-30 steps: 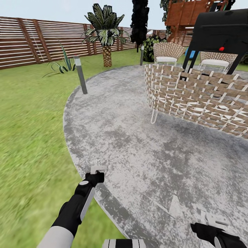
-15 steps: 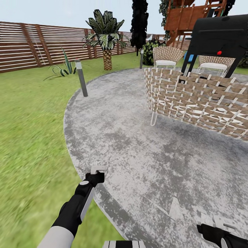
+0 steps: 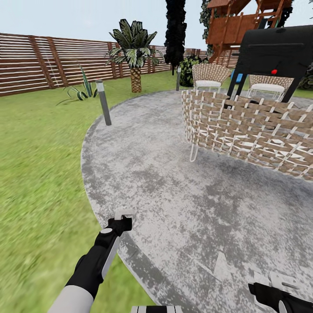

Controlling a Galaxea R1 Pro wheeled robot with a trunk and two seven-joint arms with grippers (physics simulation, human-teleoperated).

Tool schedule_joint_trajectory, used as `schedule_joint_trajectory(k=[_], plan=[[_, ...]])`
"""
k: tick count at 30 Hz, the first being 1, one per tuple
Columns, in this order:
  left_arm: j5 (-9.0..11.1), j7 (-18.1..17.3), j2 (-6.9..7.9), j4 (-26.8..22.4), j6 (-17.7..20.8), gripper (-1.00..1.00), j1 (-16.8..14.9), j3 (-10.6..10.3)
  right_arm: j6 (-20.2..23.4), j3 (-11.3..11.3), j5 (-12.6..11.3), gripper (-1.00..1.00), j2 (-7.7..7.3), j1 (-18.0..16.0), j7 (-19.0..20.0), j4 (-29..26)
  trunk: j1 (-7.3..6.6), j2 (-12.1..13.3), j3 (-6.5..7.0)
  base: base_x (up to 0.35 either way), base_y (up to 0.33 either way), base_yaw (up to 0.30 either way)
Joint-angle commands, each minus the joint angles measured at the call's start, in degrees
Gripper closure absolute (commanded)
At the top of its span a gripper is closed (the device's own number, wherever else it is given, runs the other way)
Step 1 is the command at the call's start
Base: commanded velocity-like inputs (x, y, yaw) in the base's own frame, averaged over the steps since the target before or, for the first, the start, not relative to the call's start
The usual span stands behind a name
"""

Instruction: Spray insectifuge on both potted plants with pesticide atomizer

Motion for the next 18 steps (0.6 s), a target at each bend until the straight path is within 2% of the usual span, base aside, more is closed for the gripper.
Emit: schedule_joint_trajectory(k=[1, 18], plan=[[0.1, 0.3, 0.02, -0.1, 0.3, 1.0, 0.0, -0.1, 0.3, 0.0, 0.0, -1.0, 0.0, 0.0, 0.0, -0.1, -0.01, 0.0, 0.05, 0.0, 0.0, 0.0], [0.2, 0.3, -0.34, -0.1, 0.3, 1.0, 0.0, -0.2, 0.3, 0.3, 0.1, -1.0, 0.03, 0.0, 0.0, 0.0, -0.01, 0.0, 1.59, 0.0, 0.0, 0.0]])
